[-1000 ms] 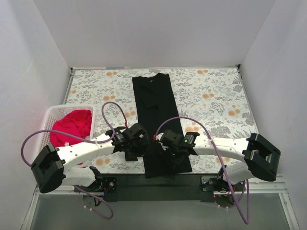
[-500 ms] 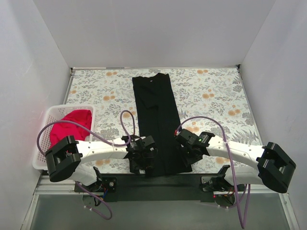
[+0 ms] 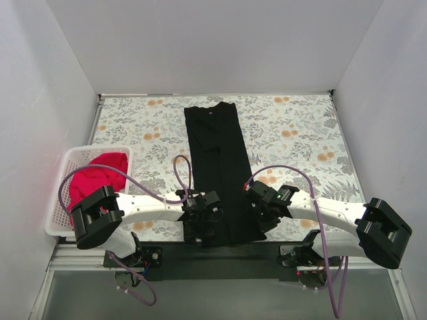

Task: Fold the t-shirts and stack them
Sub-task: Fold the tshirt

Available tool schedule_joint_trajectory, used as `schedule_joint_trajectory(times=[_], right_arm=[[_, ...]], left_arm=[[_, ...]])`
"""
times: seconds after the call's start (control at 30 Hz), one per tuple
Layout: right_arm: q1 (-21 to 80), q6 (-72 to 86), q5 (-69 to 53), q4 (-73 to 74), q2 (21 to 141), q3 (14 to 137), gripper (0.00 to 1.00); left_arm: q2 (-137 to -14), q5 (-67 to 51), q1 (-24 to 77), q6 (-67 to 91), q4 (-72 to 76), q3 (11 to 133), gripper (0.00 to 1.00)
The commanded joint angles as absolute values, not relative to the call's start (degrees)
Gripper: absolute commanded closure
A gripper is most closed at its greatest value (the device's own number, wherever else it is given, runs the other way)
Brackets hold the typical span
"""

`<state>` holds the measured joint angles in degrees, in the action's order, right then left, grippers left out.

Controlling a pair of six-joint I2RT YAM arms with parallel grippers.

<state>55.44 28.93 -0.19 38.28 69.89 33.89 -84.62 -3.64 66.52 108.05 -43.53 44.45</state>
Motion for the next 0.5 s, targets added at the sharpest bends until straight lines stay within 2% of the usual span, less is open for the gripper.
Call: schedule_joint_trajectory(times=[0.0, 0.3, 0.4, 0.43, 0.47], right_arm=[[55.55, 29.71, -2.55, 38.32, 71.01, 31.03, 0.82], [55.55, 29.27, -2.64, 38.14, 70.93, 31.11, 0.96], [55.55, 29.27, -2.72, 38.14, 70.75, 31.2, 0.99], [55.46, 29.35, -2.72, 38.23, 70.75, 31.29, 0.99], [55.55, 29.18, -2.64, 38.23, 70.75, 31.64, 0.99]], left_arm=[[-85.34, -3.96, 67.15, 108.98, -44.47, 46.14, 0.48], [-86.75, -4.57, 67.15, 109.07, -44.12, 45.79, 0.59], [-87.54, -5.18, 67.24, 108.72, -43.77, 45.79, 0.71], [-87.63, -5.27, 67.15, 108.63, -43.68, 45.79, 0.84], [-87.71, -5.27, 67.15, 108.55, -43.68, 45.79, 0.89]])
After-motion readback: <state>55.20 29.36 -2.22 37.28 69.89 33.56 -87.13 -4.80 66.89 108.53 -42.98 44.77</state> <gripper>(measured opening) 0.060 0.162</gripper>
